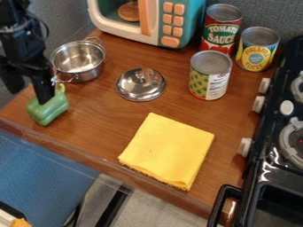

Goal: Put the green bell pepper in the pot

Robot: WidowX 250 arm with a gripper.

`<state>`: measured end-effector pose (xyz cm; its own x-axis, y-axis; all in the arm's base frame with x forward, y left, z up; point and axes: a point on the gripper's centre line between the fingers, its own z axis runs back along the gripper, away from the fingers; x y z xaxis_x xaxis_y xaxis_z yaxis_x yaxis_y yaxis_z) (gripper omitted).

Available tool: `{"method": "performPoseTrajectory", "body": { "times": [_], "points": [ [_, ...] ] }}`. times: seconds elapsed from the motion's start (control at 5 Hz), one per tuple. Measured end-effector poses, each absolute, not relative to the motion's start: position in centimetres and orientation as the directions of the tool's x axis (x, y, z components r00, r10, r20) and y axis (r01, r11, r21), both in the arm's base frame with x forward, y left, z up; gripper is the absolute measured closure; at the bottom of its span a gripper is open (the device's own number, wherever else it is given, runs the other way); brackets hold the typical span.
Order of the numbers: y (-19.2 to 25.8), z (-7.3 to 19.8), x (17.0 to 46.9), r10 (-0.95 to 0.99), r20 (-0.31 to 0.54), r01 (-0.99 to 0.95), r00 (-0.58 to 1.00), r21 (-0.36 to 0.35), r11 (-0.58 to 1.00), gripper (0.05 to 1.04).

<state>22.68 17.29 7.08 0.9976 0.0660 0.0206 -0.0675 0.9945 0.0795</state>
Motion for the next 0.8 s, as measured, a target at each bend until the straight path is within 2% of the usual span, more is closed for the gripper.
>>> {"method": "performPoseTrajectory", "body": {
  "times": [0.6, 0.8],
  "points": [
    [17.3, 3.6, 22.8, 0.134, -0.057, -0.129, 0.989, 0.082, 0.988, 0.083],
    [17.3, 3.2, 23.0, 0.137, -0.066, -0.132, 0.988, 0.071, 0.989, 0.131]
  ]
}}
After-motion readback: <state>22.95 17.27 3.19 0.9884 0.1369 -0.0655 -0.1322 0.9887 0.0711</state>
